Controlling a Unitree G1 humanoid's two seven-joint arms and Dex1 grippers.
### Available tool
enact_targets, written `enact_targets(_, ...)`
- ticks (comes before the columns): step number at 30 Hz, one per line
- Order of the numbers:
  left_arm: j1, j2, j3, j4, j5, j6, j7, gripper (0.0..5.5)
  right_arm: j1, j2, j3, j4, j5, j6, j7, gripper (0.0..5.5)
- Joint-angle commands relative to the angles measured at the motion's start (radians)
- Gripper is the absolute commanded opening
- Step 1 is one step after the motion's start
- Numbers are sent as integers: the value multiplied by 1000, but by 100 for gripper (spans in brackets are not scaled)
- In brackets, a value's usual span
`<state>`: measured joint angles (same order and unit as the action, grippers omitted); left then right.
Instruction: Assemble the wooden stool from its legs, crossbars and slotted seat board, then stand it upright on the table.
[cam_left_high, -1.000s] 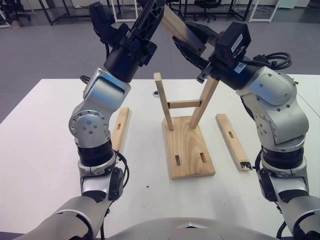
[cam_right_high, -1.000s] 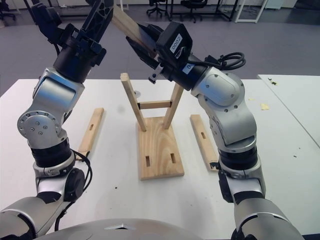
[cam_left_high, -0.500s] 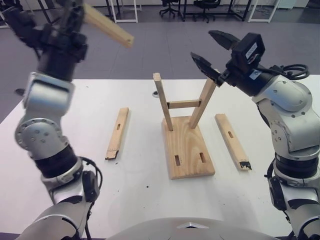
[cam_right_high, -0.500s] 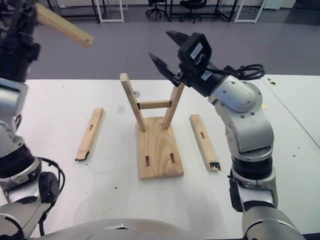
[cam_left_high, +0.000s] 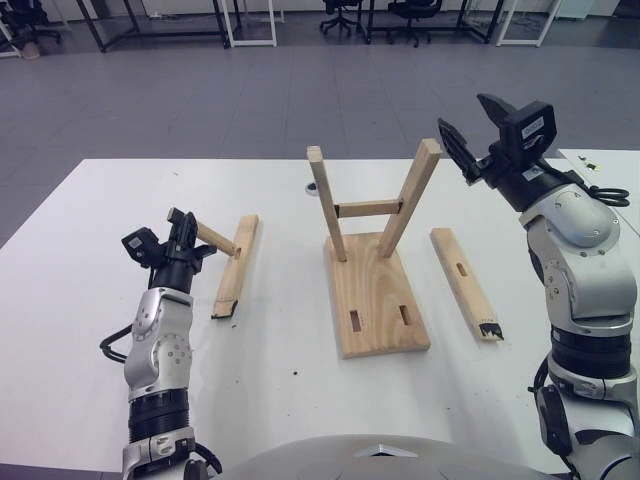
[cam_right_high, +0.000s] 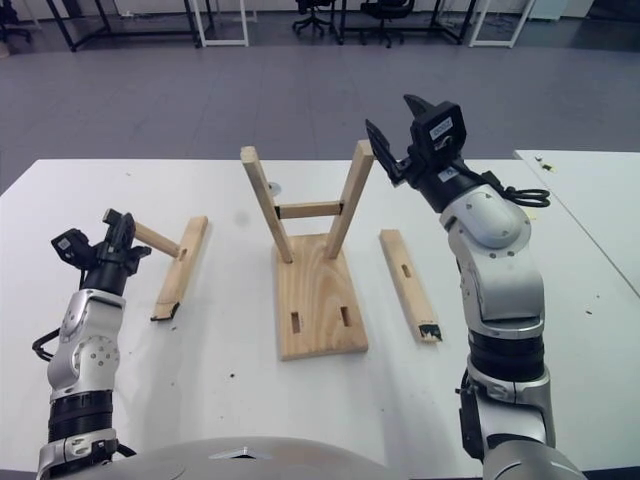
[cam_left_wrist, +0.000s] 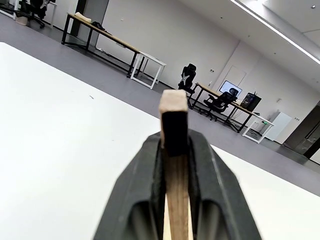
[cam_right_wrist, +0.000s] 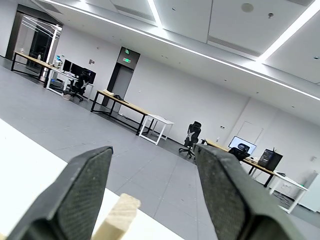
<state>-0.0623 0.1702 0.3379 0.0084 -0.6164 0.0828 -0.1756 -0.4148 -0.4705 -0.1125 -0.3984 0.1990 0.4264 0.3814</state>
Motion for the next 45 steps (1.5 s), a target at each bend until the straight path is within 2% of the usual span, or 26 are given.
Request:
enact_targets(1, -26, -7, -2, 64, 44, -49, -34, 40, 20, 8, 12, 8, -4, -4, 0, 300)
enact_targets(15, -71, -39, 3, 49, 19, -29, -43, 40, 28, 10, 36, 20, -14, -18, 6, 300)
enact_targets(28, -36, -25, -29, 99, 166, -61, -19, 40, 38, 8, 48, 17, -26, -21, 4, 300)
enact_targets(37, 88, -53, -115, 41, 340, 70, 169, 40, 32, -2, 54, 13, -67, -29, 3, 300)
enact_targets(45, 132, -63, -240, 13, 479, 170, 210, 40, 6, -11, 71, 26, -118, -53, 6, 300)
